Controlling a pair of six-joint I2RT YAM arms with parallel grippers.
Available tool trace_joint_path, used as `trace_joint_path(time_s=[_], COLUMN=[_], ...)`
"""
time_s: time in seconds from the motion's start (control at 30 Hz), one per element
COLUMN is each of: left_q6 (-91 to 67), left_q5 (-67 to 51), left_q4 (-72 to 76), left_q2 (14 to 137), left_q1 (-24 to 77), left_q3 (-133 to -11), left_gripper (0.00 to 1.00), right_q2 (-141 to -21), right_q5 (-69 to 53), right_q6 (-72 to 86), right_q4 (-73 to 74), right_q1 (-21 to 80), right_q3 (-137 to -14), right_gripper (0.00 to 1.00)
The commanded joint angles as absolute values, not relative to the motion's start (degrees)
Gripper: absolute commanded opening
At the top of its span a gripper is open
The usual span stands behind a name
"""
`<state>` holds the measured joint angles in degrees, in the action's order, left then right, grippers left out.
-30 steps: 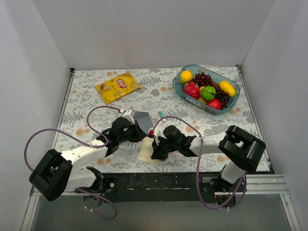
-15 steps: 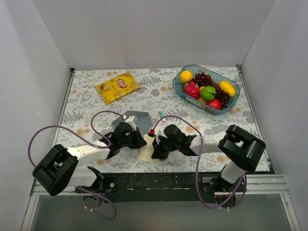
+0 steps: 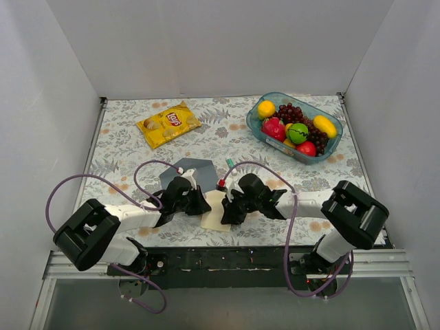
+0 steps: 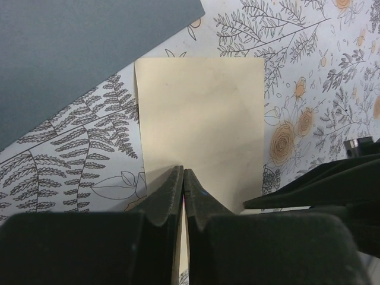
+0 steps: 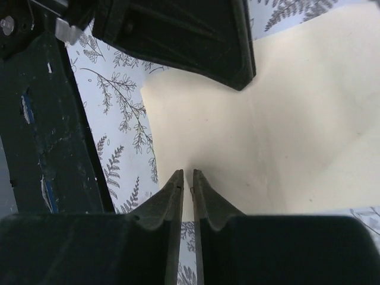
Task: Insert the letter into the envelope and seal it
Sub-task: Fold the letter at the center of the board.
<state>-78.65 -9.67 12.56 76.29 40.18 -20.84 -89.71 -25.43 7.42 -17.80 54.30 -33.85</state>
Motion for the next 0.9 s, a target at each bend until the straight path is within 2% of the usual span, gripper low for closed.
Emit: trace_joint_path(time_s=[0.0,0.17,0.23,0.3,0.57,0.87], left_q6=[-78.57,-81.12,-82.08,-83.40,-88.06,-92.37], left_q5=[-8.97,-7.04,-6.33,-5.45,-4.39,-4.66], left_q4=[11.16,11.07,11.16,11.25,13.88,16.87], left_q2=[78.05,78.40,78.66,78.92,82.43,88.50], left_q1=[40.87,41.04,41.05,41.22,42.36,43.42], left_q3=[-20.83,-20.48,-20.39,-20.39,-21.88,-24.87], left_gripper=[0.00,0.00,0.00,0.00,0.00,0.00], right_q2=[-82.72,-74.47,-72.61,-70.76,-68.30,-67.15], right_q5=[-24.97,-14.17,-9.69,-9.49,-11.86,-13.62], right_q6=[8.69,15.10,19.57,22.05,38.29,47.02], right_q4=[-15.21,-12.66,-11.78,-11.34,-13.79,-16.87], right_q1=[51.25,46.33,45.09,43.07,40.43,38.59], right_q3=[-33.23,-30.86,-29.98,-28.83,-23.91,-17.93], right_gripper=[0.24,0.41,0.52,0.59,0.61,0.63])
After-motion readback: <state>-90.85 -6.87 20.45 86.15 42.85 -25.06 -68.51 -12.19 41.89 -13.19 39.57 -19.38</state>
